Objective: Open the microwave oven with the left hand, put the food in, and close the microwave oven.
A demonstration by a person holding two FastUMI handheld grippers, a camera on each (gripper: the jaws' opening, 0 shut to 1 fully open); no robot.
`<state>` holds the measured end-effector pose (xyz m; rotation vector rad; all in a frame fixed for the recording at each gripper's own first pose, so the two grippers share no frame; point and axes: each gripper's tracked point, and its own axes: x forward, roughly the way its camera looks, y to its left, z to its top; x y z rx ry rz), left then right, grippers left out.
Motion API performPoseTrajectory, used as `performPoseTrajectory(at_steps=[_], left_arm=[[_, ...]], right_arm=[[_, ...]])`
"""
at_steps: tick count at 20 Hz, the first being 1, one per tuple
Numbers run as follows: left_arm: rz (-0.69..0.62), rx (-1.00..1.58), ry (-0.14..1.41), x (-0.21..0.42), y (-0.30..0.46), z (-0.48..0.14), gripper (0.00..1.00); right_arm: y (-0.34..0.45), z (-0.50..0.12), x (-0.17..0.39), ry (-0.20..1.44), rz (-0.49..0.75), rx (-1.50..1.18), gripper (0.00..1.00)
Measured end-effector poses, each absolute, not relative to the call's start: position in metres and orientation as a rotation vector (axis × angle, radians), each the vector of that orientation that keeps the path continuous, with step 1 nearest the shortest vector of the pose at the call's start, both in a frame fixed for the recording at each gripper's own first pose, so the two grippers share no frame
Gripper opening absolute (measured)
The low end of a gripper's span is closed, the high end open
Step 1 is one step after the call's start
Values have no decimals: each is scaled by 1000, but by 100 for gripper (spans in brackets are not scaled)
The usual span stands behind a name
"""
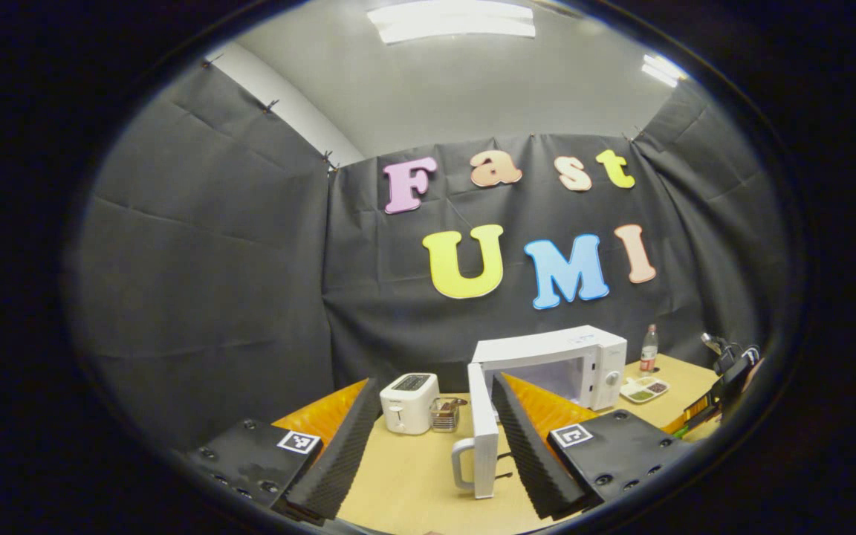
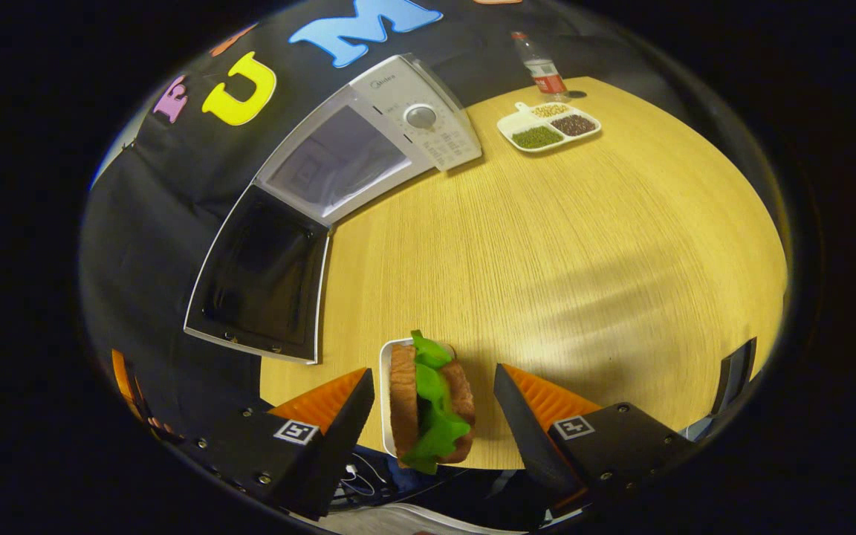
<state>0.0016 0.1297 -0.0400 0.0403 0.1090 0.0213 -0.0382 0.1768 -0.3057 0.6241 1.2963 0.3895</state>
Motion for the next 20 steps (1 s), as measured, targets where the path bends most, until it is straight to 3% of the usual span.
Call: performPoseTrajectory(at_steps=[3,4,5,6,7,9,10,11,12,13,14,20], left_arm=[[35,38,121,-1,121,-43,97],[40,38,125,-2,117,-44,93],[42,38,124,-2,113,-43,90],[45,36,123,-2,109,-43,90],[49,34,121,-3,105,-43,97],[60,29,116,-6,100,-43,92],[67,27,114,-8,97,-43,90],[74,24,113,-9,96,-44,90],[81,19,115,-10,95,-44,100],[85,10,115,-10,94,-45,100],[86,1,112,-9,94,-43,100],[82,-15,96,11,110,-43,100]], right_arm=[[183,-312,-50,1361,422,667,96],[183,-308,-51,1371,435,684,91],[189,-309,-55,1390,453,692,78],[192,-308,-58,1406,472,696,78],[195,-307,-62,1425,493,699,79],[199,-305,-64,1440,525,709,78],[200,-306,-59,1428,508,724,69],[204,-305,-64,1431,524,718,41],[202,-304,-63,1416,536,703,41],[202,-303,-62,1400,541,691,41],[199,-298,-62,1390,557,671,30],[209,-259,-38,1288,585,700,30]])
